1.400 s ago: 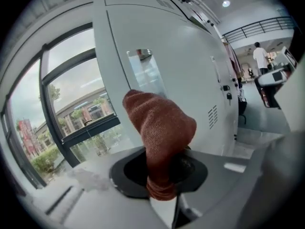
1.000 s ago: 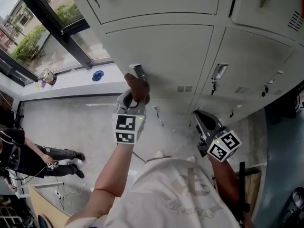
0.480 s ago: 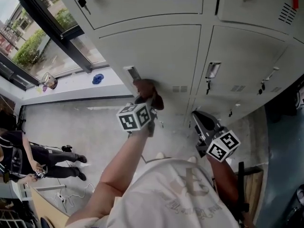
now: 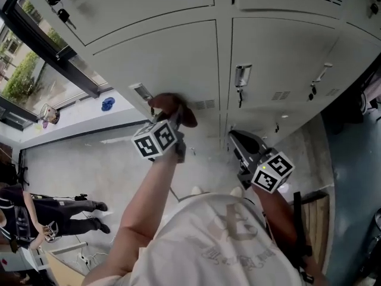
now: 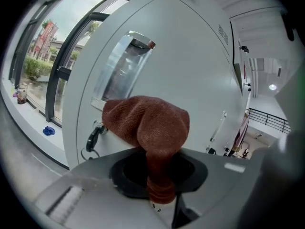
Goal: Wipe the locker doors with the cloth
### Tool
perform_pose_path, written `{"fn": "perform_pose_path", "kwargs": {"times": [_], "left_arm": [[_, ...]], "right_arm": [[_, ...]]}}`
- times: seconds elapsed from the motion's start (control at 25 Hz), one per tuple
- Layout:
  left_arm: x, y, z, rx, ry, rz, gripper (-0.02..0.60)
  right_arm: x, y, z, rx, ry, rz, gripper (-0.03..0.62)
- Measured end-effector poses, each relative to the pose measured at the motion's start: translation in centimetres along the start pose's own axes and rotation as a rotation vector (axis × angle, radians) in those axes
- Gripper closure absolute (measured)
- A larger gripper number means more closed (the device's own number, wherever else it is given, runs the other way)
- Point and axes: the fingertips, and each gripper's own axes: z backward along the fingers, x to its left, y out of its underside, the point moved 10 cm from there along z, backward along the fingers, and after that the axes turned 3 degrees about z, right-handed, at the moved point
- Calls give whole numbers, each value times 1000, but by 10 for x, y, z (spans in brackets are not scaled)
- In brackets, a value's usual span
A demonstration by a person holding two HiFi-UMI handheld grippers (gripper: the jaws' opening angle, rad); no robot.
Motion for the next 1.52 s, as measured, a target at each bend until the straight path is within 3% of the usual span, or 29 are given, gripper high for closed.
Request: {"fn": "perform_pose_path", "kwargs": {"times": [0.12, 0.2, 0.32, 0.52, 0.8, 1.08, 1.24, 1.52], "left_arm": [[-2, -2, -4, 5, 68, 34, 495], [-3, -7, -7, 4, 99, -8, 495], [-10, -10, -8, -21, 52, -80, 494], [-21, 3, -14, -8, 3, -123, 494], [-44, 14, -26, 2, 50, -155, 494], [-70, 29, -51, 61, 128, -204, 497], [-78, 30, -57, 70, 136, -266, 497], [-98, 49, -76, 124, 169, -443, 497]], "right_arm": [[1, 4, -2, 8, 20, 7, 585], [2, 4, -8, 12, 28, 22, 585], [5, -6, -14, 22, -3, 49, 585], [3, 1, 2, 43, 11, 59, 585], [0, -2, 10, 36, -2, 54, 585], [-10, -4, 25, 31, 44, 40, 585], [-12, -4, 23, 32, 39, 36, 585], [-14, -3, 27, 26, 45, 24, 585]]}}
